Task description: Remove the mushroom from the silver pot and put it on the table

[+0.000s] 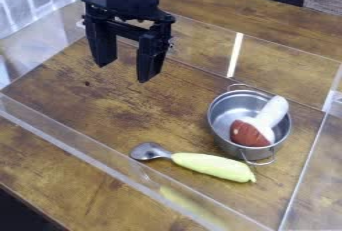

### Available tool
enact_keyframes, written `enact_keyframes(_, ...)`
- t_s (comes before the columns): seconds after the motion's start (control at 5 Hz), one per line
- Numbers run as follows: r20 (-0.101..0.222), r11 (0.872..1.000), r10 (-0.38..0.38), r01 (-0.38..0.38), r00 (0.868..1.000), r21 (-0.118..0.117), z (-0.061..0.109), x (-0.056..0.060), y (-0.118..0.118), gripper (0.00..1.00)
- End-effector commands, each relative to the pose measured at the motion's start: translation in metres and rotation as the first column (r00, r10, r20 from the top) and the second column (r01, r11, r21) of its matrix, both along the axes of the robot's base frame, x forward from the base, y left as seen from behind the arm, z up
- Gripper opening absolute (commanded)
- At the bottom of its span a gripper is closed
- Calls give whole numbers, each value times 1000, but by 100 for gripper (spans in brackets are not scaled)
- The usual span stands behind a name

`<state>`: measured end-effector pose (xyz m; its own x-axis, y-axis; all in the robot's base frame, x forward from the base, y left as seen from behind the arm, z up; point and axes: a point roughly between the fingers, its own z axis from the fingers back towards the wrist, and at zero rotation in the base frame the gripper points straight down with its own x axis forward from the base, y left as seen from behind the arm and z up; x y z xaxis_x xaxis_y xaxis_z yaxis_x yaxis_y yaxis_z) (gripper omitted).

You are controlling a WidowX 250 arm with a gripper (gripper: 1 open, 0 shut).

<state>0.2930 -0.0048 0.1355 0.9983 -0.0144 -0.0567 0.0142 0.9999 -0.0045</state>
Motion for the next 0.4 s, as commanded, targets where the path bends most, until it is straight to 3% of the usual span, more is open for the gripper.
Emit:
enact_keyframes(0.0, -35, 1000, -21, 21, 999, -5, -12, -7, -14, 100)
enact_keyframes(0.2, -18, 990, -139, 139, 990, -4, -19, 3, -52, 100)
